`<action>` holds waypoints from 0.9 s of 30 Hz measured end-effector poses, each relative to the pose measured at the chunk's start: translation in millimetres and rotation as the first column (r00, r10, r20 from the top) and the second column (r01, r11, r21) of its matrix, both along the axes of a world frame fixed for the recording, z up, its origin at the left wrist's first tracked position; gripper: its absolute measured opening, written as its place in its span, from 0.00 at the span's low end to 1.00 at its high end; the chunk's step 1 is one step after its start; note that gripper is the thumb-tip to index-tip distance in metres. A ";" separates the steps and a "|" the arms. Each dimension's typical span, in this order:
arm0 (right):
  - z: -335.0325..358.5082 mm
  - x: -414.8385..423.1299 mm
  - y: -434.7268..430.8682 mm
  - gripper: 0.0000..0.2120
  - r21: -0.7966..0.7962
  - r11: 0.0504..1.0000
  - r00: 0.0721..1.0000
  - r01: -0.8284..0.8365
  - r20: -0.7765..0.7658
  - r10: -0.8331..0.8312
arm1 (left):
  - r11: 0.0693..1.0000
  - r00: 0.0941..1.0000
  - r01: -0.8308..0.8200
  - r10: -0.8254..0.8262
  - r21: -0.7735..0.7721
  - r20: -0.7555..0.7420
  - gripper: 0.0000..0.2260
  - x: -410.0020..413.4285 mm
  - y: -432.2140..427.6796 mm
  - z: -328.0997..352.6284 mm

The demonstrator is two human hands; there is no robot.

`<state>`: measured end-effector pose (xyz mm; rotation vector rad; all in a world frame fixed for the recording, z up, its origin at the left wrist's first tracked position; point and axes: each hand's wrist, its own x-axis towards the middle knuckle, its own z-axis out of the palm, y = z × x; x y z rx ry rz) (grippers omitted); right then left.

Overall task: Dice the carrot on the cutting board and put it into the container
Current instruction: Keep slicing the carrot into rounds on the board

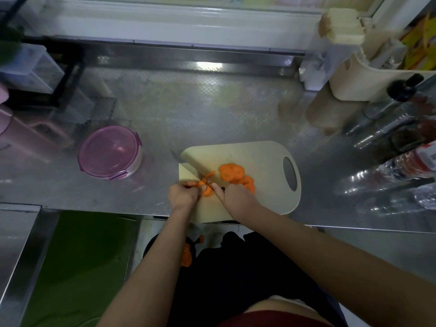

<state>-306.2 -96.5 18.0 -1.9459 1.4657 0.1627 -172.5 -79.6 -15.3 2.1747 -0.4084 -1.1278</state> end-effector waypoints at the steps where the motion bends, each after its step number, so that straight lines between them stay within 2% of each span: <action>1: 0.8 -1.2 -2.2 0.26 0.012 1.000 0.999 0.022 0.026 -0.022 | 1.000 1.000 0.003 -0.003 -0.003 0.000 0.09 -0.2 0.5 0.6; 4: 8.0 -9.5 -8.6 0.31 0.198 0.979 0.994 0.040 0.093 -0.059 | 0.999 1.000 0.016 -0.016 -0.039 -0.011 0.11 -1.9 1.9 3.5; 6: 14.1 -14.5 -8.6 0.31 0.383 0.916 0.971 0.117 0.148 -0.186 | 0.998 1.000 0.014 -0.015 -0.056 -0.019 0.11 -2.6 3.1 4.4; 8: 16.6 -16.9 -7.6 0.29 0.461 0.868 0.937 0.182 0.186 -0.295 | 0.998 1.000 0.010 -0.011 -0.059 -0.013 0.11 -2.5 3.6 4.2; 10: 17.7 -15.8 -6.2 0.25 0.435 0.884 0.939 0.172 0.199 -0.280 | 0.998 1.000 0.000 -0.001 -0.064 -0.020 0.11 -2.1 3.7 3.4; 12: 20.0 -12.1 -2.4 0.21 0.320 0.942 0.975 0.101 0.158 -0.158 | 0.998 1.000 -0.006 0.004 -0.069 -0.028 0.11 -2.8 3.6 3.7; 14: 18.4 -8.3 2.4 0.26 0.218 0.973 0.985 0.079 0.134 -0.109 | 0.997 1.000 -0.013 0.011 -0.070 -0.027 0.10 -2.5 2.7 3.0; 16: 15.0 -7.2 5.0 0.29 0.205 0.973 0.984 0.105 0.119 -0.131 | 0.998 1.000 -0.005 0.003 -0.063 -0.025 0.09 -2.5 2.6 3.3; 17: 14.0 -5.5 4.9 0.27 0.208 0.972 0.987 0.105 0.099 -0.128 | 0.998 1.000 -0.001 -0.001 -0.062 -0.031 0.09 -2.6 2.4 2.7; 19: 10.4 -4.9 2.7 0.21 0.235 0.950 0.970 0.204 0.086 -0.229 | 0.998 0.999 0.008 -0.010 -0.061 -0.039 0.10 -2.7 2.0 -1.6; 21: 12.2 -6.4 1.1 0.26 0.197 0.969 0.984 0.148 0.073 -0.165 | 0.999 0.999 0.016 -0.018 -0.047 -0.030 0.09 -2.5 1.4 -6.2; 24: 10.5 -4.2 6.9 0.22 0.159 0.977 0.978 0.139 0.131 -0.160 | 1.000 0.999 0.029 -0.029 -0.004 -0.044 0.07 0.2 -0.6 -13.3; 25: 12.7 -3.2 8.9 0.24 0.147 0.981 0.977 0.124 0.154 -0.146 | 1.000 0.998 0.029 -0.028 0.007 -0.048 0.08 0.9 -1.0 -14.3; 27: 14.8 -3.4 13.3 0.34 0.156 0.981 0.971 0.114 0.194 -0.143 | 0.999 0.998 0.037 -0.036 0.022 -0.044 0.10 1.1 -2.4 -14.8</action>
